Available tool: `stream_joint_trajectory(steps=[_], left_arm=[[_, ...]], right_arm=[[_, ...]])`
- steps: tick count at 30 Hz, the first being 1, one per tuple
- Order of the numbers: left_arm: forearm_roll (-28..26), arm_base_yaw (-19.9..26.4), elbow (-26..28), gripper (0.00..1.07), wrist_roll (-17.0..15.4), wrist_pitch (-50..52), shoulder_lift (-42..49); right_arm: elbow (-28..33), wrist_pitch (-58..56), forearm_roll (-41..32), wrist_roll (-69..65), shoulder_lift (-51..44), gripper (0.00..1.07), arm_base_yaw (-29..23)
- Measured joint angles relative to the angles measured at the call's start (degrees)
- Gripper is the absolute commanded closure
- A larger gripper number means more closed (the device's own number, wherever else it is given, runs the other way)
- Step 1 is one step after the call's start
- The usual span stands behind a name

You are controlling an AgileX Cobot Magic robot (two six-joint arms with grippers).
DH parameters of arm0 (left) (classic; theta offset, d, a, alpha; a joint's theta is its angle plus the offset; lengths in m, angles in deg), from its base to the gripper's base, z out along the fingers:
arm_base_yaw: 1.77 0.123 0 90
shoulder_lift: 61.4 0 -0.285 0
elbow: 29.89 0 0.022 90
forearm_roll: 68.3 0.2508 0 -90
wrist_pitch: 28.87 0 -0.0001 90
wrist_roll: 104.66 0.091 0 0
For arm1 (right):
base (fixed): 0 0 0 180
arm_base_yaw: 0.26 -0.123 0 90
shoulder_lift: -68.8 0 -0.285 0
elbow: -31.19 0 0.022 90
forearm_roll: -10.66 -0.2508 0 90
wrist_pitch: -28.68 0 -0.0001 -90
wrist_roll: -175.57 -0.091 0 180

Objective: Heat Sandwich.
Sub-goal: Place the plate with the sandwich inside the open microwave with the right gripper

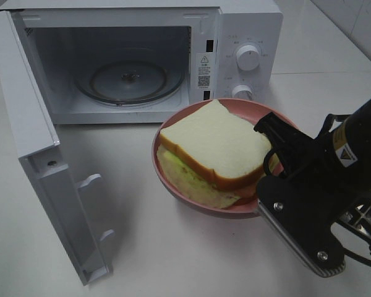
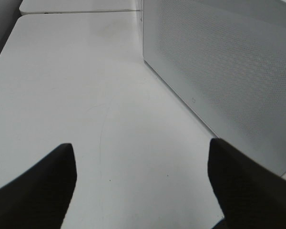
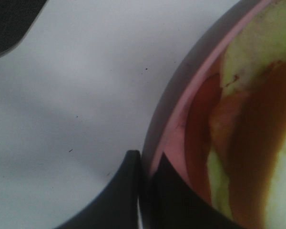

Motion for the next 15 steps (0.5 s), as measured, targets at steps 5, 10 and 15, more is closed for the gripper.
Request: stream_joint_trajectory(steps=[5, 10, 15], left_arm=[[0.00, 0.00, 0.00, 0.36, 0.00, 0.00, 0.00], [0.00, 0.00, 0.00, 0.36, 0.00, 0.00, 0.00], [0.00, 0.00, 0.00, 0.36, 0.00, 0.00, 0.00]], right_arm=[[0.00, 0.69, 0.06, 0.17, 0.80, 1.07, 0.00], [0.00, 2.81, 0.17, 0.17, 1.49, 1.07, 0.00], [-1.60, 2.64, 0.17, 0.23, 3.55, 1.07, 0.00]])
